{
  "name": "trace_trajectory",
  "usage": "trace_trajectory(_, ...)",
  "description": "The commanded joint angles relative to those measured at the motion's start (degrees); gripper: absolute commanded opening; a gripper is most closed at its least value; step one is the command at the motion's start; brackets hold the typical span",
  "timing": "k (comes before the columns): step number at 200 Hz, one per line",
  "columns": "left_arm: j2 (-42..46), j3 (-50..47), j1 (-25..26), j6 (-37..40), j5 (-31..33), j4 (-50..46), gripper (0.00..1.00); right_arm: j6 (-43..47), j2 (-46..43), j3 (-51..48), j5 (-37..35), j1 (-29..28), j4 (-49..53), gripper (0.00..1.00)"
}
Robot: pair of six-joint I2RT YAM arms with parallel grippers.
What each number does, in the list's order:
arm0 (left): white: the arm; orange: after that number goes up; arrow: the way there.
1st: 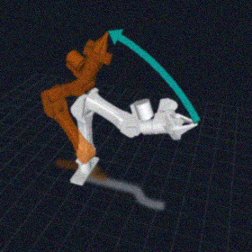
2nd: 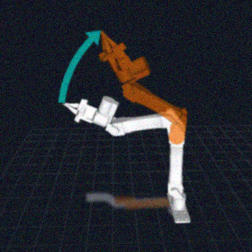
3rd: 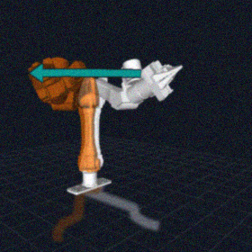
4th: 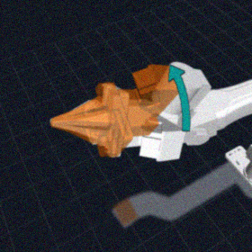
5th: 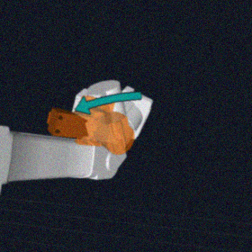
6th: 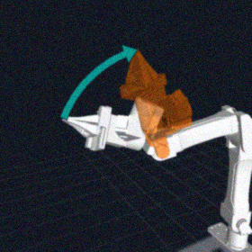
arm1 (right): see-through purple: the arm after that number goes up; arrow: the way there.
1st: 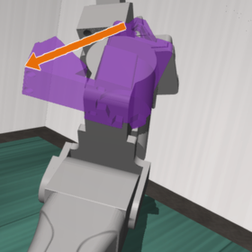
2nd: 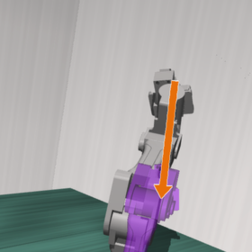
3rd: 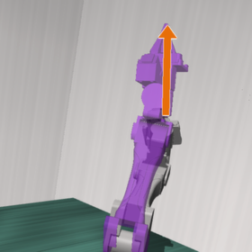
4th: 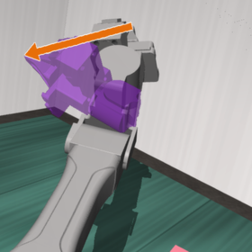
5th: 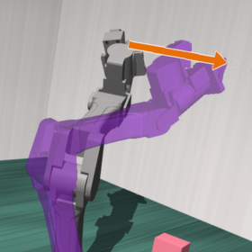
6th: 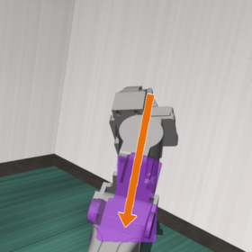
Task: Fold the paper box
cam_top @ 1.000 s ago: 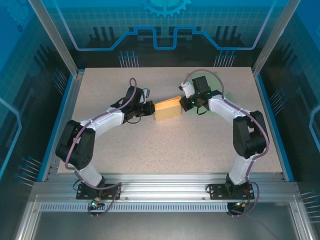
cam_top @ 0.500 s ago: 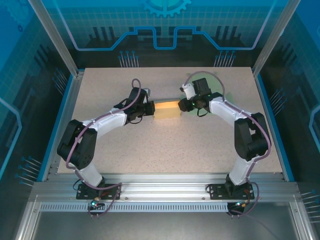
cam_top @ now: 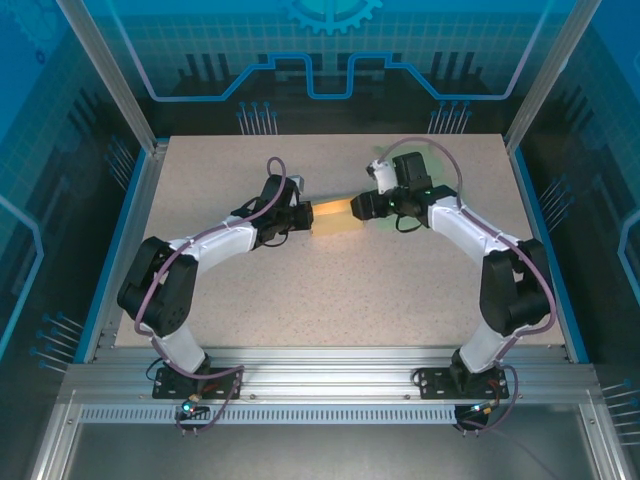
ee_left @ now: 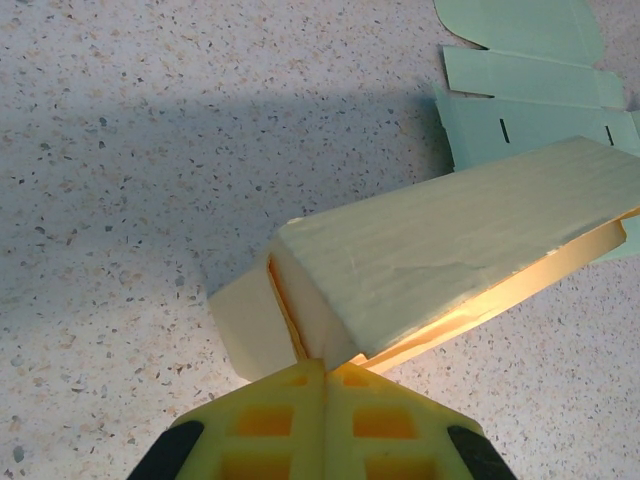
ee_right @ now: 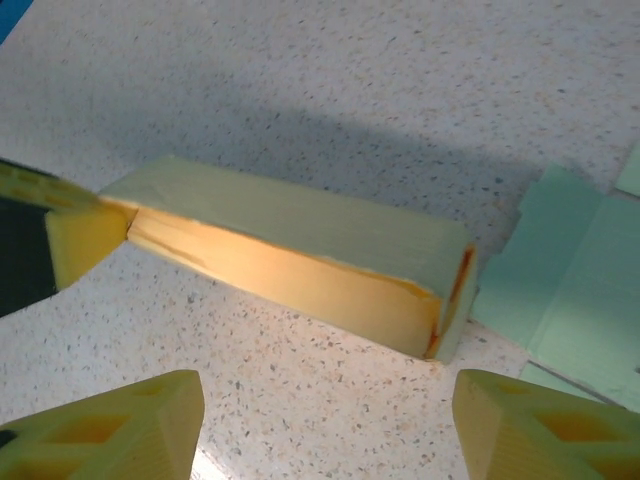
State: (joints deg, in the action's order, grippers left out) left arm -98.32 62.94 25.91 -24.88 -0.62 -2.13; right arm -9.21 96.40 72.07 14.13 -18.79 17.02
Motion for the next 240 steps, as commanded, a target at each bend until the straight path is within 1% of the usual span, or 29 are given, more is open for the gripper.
trace_trajectory(1, -2.18, 0.39, 0.63, 1.73, 0.36, -3.57, 0.0, -7.88, 2.05, 4.97, -4.29, 1.15, 3.01, 0.7)
trace_trajectory(21, -2.2, 0.28, 0.57, 2.07, 0.53, -4.02, 0.0, -10.82, 5.71, 8.71, -4.04, 1.93, 4.58, 0.7)
trace_trajectory(55, -2.04, 0.29, 0.72, 2.01, 0.46, -3.78, 0.0, -12.96, 11.23, 13.15, -1.21, 2.22, 5.27, 0.7)
trace_trajectory(73, -1.99, 0.42, 0.74, 1.98, 0.62, -3.76, 0.0, -13.41, 13.29, 14.15, -0.63, 2.04, 6.06, 0.66)
trace_trajectory(87, -2.2, 0.43, 0.78, 1.83, 0.62, -3.5, 0.0, -13.61, 13.28, 12.38, -0.18, 1.99, 5.55, 0.64)
trace_trajectory(115, -2.63, 0.67, 1.03, 1.75, 0.62, -3.14, 0.0, -14.08, 11.0, 6.15, -0.17, 1.82, 2.6, 0.66)
trace_trajectory(152, -2.44, 0.04, 1.26, 1.92, 0.53, -2.25, 0.0, -14.69, 12.57, 2.9, -0.79, 2.16, 0.27, 0.59)
trace_trajectory(155, -2.33, -0.07, 1.33, 2.01, 0.47, -2.23, 0.03, -14.76, 12.73, 2.9, -0.85, 2.2, 0.14, 0.59)
trace_trajectory(172, -1.64, -0.98, 1.44, 2.37, -0.24, -1.94, 0.36, -15.0, 13.64, 3.0, -0.96, 2.28, -0.44, 0.52)
trace_trajectory(177, -1.35, -1.33, 1.49, 2.46, -0.54, -1.96, 0.44, -15.04, 13.8, 2.99, -1.04, 2.32, -0.64, 0.51)
trace_trajectory(200, 0.85, -3.41, 1.46, 2.88, -2.72, -1.35, 0.71, -15.04, 14.72, 2.85, -1.36, 2.54, -1.04, 0.47)
trace_trajectory(210, 2.1, -4.06, 1.45, 2.91, -3.94, -1.41, 0.78, -15.04, 15.15, 2.59, -1.52, 2.68, -1.35, 0.45)
trace_trajectory(231, 5.74, -5.38, 1.39, 1.63, -5.84, -0.53, 0.81, -15.3, 16.07, 1.9, -1.32, 2.86, -2.09, 0.42)
trace_trajectory(240, 7.59, -5.92, 1.4, 0.84, -5.75, 0.39, 0.85, -15.43, 16.23, 1.4, -1.32, 2.9, -2.65, 0.42)
